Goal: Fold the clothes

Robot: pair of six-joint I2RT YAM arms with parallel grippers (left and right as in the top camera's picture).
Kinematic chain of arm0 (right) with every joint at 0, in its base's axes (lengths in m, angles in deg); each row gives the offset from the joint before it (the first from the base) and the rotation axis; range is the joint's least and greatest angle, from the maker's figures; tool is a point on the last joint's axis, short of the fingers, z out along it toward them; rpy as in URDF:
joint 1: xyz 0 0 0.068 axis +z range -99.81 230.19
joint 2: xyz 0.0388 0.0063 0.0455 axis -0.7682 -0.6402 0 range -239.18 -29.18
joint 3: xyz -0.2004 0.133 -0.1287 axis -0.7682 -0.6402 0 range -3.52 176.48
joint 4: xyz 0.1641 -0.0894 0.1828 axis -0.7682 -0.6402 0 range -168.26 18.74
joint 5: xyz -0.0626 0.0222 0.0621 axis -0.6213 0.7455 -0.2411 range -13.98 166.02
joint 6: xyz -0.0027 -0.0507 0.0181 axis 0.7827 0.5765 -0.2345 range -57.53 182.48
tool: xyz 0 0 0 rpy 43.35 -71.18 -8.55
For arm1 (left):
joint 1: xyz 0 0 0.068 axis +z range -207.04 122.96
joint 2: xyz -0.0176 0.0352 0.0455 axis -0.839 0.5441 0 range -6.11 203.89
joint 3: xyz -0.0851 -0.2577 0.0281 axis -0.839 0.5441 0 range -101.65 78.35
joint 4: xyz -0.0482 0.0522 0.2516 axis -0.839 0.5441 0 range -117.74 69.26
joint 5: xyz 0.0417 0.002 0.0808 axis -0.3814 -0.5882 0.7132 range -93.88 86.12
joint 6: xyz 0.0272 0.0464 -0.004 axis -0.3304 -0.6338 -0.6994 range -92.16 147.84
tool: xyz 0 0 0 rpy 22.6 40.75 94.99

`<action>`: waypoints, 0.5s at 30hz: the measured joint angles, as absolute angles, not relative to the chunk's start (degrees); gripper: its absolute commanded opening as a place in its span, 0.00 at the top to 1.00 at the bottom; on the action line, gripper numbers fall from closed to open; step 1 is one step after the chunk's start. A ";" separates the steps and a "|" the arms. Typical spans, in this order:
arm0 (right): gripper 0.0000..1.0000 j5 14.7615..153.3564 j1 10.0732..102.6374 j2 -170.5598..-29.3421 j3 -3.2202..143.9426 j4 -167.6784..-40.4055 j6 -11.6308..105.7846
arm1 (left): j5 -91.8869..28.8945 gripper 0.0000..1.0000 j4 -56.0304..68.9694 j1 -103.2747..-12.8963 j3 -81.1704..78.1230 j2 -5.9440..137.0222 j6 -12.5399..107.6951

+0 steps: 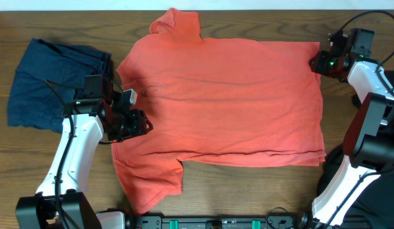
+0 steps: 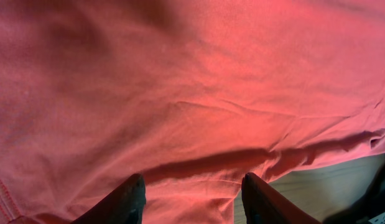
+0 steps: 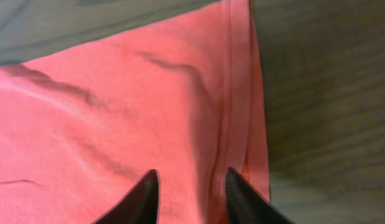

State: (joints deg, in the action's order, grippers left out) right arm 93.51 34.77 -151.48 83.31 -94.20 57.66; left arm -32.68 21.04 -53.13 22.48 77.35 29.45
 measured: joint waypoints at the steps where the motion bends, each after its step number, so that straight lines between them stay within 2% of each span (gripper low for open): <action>1: 0.87 92.92 34.71 -151.48 83.31 -94.30 56.98 | -32.68 0.48 21.04 -53.13 22.48 77.35 29.45; 8: 0.88 90.47 33.11 -151.59 83.31 -95.75 50.40 | -32.68 0.48 20.91 -53.13 22.48 77.35 29.45; 15: 0.82 92.14 32.89 -153.75 83.31 -95.18 45.63 | -32.68 0.48 20.88 -53.13 22.48 77.35 29.45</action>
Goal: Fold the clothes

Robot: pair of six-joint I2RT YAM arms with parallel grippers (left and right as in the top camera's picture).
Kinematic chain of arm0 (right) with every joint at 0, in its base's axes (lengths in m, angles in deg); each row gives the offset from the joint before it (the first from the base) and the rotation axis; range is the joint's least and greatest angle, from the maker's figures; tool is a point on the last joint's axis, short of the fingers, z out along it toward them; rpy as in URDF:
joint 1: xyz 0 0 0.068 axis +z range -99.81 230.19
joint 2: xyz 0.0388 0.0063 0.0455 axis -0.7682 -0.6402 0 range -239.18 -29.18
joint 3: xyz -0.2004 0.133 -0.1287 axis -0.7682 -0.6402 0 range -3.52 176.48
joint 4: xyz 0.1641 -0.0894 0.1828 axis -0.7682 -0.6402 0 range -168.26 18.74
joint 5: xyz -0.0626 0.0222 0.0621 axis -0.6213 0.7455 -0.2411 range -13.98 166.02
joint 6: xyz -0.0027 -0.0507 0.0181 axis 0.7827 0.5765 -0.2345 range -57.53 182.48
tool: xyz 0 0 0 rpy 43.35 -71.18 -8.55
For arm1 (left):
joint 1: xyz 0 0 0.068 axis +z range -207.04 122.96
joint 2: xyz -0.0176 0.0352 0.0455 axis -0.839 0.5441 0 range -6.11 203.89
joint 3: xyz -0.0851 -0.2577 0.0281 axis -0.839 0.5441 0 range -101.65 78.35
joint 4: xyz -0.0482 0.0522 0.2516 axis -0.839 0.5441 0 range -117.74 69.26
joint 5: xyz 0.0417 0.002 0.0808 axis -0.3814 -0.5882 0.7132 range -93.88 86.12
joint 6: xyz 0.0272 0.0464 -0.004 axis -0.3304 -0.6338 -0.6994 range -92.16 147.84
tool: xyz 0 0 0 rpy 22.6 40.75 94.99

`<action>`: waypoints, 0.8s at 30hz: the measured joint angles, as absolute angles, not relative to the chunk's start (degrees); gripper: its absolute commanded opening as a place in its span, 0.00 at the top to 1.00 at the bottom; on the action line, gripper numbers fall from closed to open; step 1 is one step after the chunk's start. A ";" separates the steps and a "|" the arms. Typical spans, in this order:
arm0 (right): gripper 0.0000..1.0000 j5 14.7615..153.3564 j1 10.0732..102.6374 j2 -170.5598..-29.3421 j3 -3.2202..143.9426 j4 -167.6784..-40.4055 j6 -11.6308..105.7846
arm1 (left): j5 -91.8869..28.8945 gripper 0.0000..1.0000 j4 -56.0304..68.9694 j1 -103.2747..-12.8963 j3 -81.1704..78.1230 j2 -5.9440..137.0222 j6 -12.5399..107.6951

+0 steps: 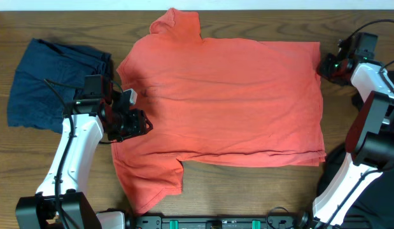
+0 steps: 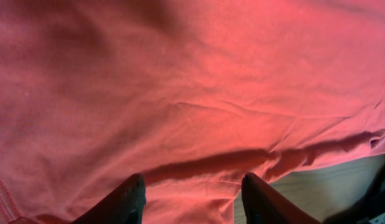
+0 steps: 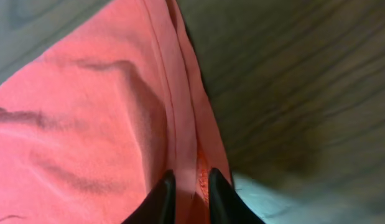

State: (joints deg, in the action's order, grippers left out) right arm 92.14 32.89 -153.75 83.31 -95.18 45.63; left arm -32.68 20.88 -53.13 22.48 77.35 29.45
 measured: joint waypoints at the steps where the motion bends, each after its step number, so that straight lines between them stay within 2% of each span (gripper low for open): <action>1: 0.82 92.79 32.89 -154.32 83.31 -94.89 45.46 | -32.65 0.48 20.86 -53.13 22.48 77.35 29.45; 5: 0.81 94.39 32.89 -155.59 83.31 -94.39 45.00 | -32.68 0.48 20.86 -53.13 22.48 77.35 29.45; 9: 0.72 95.09 32.91 -155.61 83.31 -94.33 44.59 | -32.68 0.48 20.86 -53.13 22.48 77.35 29.45; 13: 0.70 95.52 33.15 -155.68 83.33 -94.09 44.63 | -32.68 0.48 20.88 -53.13 22.48 77.35 29.45; 21: 0.98 95.85 34.01 -156.66 83.55 -92.58 44.43 | -32.68 0.48 20.99 -53.13 22.48 77.35 29.45; 24: 0.99 95.94 33.92 -156.77 83.55 -92.49 44.10 | -32.68 0.48 21.06 -53.13 22.48 77.35 29.45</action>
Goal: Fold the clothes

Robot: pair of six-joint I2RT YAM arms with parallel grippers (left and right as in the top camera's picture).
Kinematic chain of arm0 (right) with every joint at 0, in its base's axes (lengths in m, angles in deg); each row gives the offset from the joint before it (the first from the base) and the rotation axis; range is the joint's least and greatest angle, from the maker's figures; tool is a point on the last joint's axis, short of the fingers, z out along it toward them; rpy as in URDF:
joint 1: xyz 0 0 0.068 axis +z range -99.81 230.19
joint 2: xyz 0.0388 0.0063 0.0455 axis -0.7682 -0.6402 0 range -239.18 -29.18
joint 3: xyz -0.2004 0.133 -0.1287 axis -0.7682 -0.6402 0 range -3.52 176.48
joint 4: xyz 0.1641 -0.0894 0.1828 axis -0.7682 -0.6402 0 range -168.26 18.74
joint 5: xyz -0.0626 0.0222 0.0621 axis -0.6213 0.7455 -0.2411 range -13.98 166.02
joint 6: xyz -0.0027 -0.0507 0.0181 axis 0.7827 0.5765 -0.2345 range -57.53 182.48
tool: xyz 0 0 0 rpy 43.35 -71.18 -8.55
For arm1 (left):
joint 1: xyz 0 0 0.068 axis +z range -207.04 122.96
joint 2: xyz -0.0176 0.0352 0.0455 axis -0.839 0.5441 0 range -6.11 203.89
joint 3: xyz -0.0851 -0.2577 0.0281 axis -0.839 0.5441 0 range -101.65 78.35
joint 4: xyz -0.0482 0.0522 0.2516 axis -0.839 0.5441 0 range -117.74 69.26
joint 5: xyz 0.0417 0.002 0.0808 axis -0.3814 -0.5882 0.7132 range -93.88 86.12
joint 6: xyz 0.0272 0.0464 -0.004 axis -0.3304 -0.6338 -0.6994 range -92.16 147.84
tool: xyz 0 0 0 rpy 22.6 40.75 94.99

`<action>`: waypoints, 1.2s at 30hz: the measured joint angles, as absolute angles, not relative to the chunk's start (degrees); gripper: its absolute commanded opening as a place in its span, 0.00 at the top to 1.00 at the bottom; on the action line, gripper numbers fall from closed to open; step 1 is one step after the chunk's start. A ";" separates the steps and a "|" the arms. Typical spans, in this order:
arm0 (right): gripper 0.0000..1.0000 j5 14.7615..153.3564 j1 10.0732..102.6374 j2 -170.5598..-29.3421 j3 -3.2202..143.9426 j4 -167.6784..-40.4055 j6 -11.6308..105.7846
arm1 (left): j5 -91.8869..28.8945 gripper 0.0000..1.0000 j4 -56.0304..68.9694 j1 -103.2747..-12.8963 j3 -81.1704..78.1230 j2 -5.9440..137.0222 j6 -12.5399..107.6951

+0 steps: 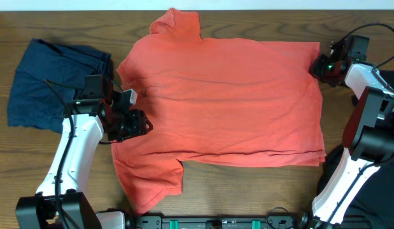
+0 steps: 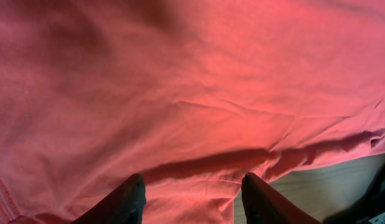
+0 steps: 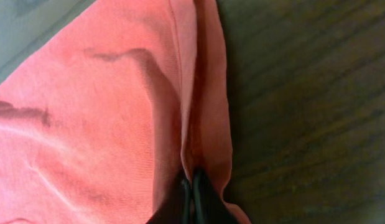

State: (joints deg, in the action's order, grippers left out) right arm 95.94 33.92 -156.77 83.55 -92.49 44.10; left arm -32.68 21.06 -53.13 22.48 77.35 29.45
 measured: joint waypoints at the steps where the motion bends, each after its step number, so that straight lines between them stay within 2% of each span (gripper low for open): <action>1: 0.99 95.96 33.90 -156.75 83.55 -92.51 44.08 | -32.68 0.48 21.06 -53.13 22.48 77.35 29.45; 4: 0.95 96.20 33.53 -156.75 83.55 -92.58 44.04 | -32.68 0.48 21.06 -53.13 22.48 77.35 29.45; 7: 0.99 96.57 33.04 -156.75 83.55 -92.62 44.08 | -32.68 0.48 21.06 -53.13 22.48 77.35 29.45; 15: 0.98 96.83 31.47 -156.70 83.55 -92.64 44.10 | -32.68 0.48 21.06 -53.13 22.48 77.35 29.45; 21: 0.86 97.03 30.36 -156.53 83.53 -92.25 44.26 | -32.68 0.48 21.06 -53.13 22.48 77.35 29.45; 22: 0.86 97.29 30.01 -156.48 83.53 -92.08 44.48 | -32.68 0.48 21.06 -53.13 22.48 77.35 29.45; 25: 0.99 98.26 29.42 -156.18 83.53 -91.75 45.18 | -32.68 0.48 20.97 -53.13 22.48 77.35 29.45; 34: 0.99 99.63 29.33 -155.46 83.53 -92.29 45.13 | -32.68 0.48 20.58 -53.13 22.48 77.35 29.45; 36: 0.82 99.65 29.33 -155.46 83.53 -92.56 45.11 | -32.68 0.48 20.53 -53.13 22.48 77.35 29.45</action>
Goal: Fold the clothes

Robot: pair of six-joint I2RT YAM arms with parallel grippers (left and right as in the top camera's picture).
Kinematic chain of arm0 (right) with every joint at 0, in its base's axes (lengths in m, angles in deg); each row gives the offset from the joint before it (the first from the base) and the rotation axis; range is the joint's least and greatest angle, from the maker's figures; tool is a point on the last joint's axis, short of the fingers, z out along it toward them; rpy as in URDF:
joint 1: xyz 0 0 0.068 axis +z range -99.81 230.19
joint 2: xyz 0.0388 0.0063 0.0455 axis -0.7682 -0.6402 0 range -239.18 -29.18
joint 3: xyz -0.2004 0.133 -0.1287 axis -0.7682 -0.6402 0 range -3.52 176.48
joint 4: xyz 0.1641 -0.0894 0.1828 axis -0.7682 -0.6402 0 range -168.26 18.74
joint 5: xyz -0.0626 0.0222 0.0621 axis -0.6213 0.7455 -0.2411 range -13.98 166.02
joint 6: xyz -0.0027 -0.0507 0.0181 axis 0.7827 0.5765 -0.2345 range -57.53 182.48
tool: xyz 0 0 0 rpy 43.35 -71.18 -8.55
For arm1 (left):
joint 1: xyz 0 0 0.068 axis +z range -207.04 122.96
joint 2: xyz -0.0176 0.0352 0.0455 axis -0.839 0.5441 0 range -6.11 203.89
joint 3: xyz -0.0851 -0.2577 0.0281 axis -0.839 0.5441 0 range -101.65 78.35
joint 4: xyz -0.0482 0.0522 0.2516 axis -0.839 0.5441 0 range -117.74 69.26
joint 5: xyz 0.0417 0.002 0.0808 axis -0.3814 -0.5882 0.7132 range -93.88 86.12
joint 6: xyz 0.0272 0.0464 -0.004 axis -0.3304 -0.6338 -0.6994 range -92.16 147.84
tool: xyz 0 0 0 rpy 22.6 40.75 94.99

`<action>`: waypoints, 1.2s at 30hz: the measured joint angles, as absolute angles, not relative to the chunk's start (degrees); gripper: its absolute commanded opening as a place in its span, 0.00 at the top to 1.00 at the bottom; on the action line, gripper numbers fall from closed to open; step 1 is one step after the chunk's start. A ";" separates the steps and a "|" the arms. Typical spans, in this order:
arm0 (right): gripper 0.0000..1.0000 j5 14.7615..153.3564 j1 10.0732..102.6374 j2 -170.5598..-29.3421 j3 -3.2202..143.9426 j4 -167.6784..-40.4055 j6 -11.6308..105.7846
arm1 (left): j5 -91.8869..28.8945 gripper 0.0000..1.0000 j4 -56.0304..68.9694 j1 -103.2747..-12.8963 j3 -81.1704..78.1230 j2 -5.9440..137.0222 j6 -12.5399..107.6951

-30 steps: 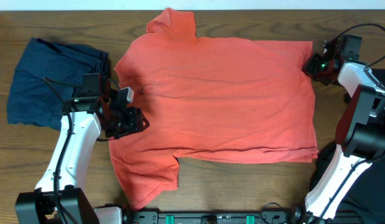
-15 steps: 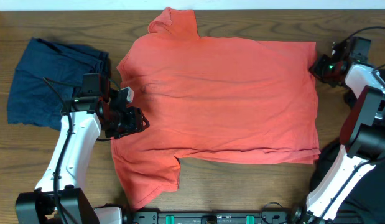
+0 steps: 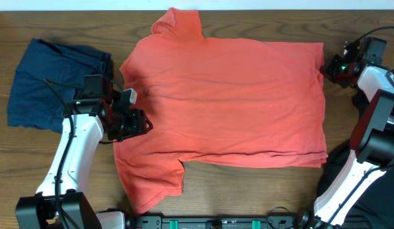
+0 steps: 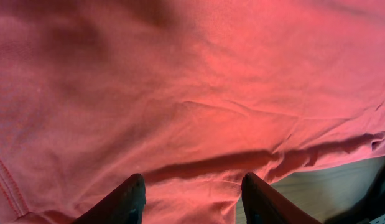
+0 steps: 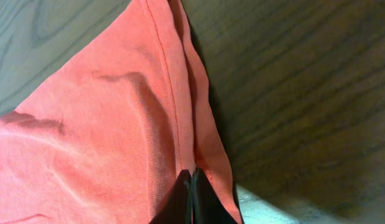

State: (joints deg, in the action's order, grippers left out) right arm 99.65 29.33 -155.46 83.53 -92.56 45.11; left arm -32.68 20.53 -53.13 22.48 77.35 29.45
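An orange-red T-shirt (image 3: 228,95) lies spread flat on the wooden table, collar to the left and hem to the right. My right gripper (image 3: 326,67) is at the shirt's far right corner, shut on the hem (image 5: 180,93), with the fingertips (image 5: 191,180) pressed together on the seam. My left gripper (image 3: 140,122) hangs open low over the shirt's left side, near the near sleeve. Its two dark fingers (image 4: 127,199) stand wide apart above the cloth (image 4: 198,93), gripping nothing.
A dark blue garment (image 3: 50,83) lies crumpled at the table's left, behind my left arm. Bare wood (image 3: 247,191) shows along the near edge and to the right of the hem. The right arm's base (image 3: 375,152) stands by the shirt's near right corner.
My right gripper, still shut on the hem, has moved a little to the right. The shirt's far right corner has shifted slightly right with it. My left gripper has not moved.
My right gripper was first open astride the hem at the shirt's far right corner. Half a second later its jaws were nearly together on the hem, and then they were shut on it. It now holds the hem farther right. My left gripper stayed open throughout.
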 measured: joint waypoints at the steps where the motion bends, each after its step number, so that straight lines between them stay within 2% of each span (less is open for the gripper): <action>1: 0.78 99.59 29.33 -155.46 83.53 -92.84 45.07 | -32.68 0.48 20.51 -53.13 22.48 77.35 29.45; 10: 0.83 98.74 29.42 -155.46 83.53 -93.85 46.20 | -32.68 0.48 20.43 -53.13 22.48 77.35 29.45; 28: 0.82 94.39 32.43 -155.46 83.53 -94.30 46.22 | -32.68 0.48 20.43 -53.13 22.48 77.35 29.45; 33: 0.86 93.77 32.43 -155.46 83.53 -94.33 46.40 | -32.68 0.48 20.43 -53.13 22.48 77.35 29.45; 35: 0.90 93.60 32.43 -155.46 83.53 -94.30 46.42 | -32.68 0.48 20.43 -53.13 22.48 77.35 29.45; 36: 0.96 93.51 32.43 -155.46 83.53 -94.26 46.44 | -32.68 0.48 20.43 -53.13 22.48 77.35 29.45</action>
